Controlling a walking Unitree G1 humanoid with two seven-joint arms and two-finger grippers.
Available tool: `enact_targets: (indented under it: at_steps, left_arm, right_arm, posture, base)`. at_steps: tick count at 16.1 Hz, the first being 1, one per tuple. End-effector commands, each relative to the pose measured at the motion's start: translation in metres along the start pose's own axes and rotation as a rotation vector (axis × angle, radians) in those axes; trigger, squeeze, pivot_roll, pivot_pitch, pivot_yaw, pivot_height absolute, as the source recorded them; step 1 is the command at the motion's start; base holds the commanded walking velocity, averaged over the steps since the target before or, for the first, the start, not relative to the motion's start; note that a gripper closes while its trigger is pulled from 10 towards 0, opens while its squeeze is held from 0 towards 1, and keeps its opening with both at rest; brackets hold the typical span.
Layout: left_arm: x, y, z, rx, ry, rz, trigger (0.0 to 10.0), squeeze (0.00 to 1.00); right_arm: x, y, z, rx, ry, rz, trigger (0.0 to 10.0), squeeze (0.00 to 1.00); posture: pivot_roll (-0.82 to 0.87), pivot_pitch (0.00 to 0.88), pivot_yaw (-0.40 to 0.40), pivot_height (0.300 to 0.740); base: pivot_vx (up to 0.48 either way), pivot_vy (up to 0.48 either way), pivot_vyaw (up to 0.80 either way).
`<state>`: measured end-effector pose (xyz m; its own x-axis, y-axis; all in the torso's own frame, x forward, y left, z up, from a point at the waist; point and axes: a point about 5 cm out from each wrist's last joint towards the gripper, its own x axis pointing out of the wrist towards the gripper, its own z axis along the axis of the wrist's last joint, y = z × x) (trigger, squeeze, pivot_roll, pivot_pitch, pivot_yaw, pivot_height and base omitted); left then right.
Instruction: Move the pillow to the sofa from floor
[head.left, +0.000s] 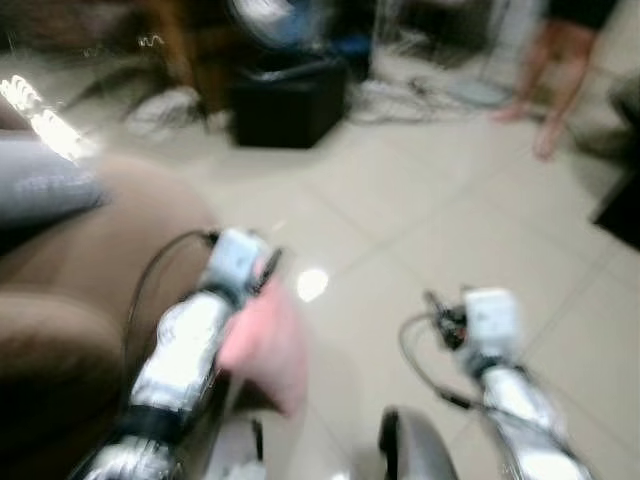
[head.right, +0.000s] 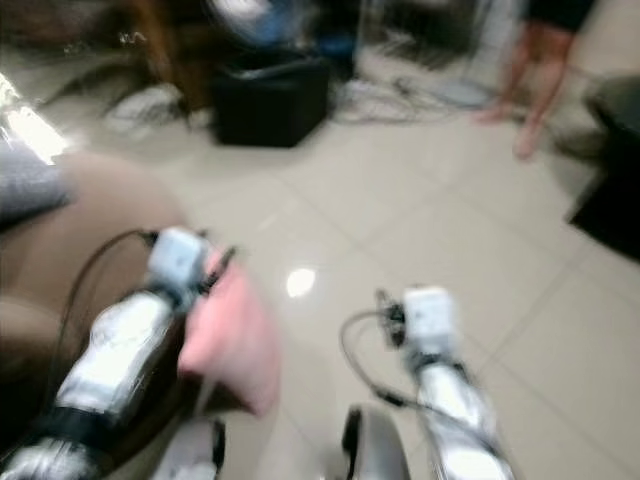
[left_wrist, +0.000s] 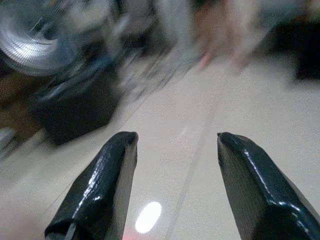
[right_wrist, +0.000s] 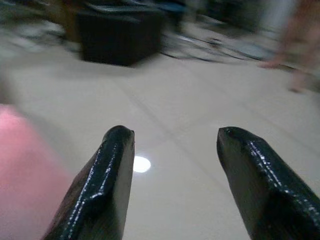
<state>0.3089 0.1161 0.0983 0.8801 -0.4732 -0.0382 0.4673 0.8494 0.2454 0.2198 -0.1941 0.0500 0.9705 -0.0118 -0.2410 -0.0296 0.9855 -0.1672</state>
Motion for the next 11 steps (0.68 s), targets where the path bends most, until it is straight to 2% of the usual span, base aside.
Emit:
enact_targets:
  at_steps: [1,3,6,8,11]
  left_arm:
    - [-0.005,0.005,-0.004,0.024,0.02,0.004,10.0,0.0]
    - [-0.007,0.006,-0.005,0.025,0.024,0.007,10.0,0.0]
    - [-0.009,0.009,-0.008,0.03,0.037,0.019,10.0,0.0]
    - [-0.011,0.016,-0.015,0.051,0.092,0.051,10.0,0.0]
    - [-0.011,0.017,-0.019,0.037,0.119,0.051,10.0,0.0]
  right_arm:
    - [0.005,0.004,0.007,0.0,-0.019,0.006,10.0,0.0]
    - [0.005,0.005,0.006,-0.01,-0.018,0.021,10.0,0.0]
    - [0.006,0.005,0.005,0.027,-0.01,0.019,10.0,0.0]
    - [0.006,0.004,0.006,0.017,-0.011,0.034,10.0,0.0]
    - [0.007,0.007,0.006,0.025,-0.001,0.057,10.0,0.0]
  posture:
    - [0.03,0.0,-0.028,0.575]
    - [0.04,0.0,-0.034,0.575]
    - [0.04,0.0,-0.035,0.575]
    - [0.04,0.0,-0.038,0.575]
    - [0.04,0.013,-0.038,0.57]
  base:
    - [0.371,0.0,0.59]
    - [0.356,0.0,0.8]
    - [0.307,0.0,0.0]
    - [0.0,0.0,0.0]
    - [0.0,0.0,0.0]
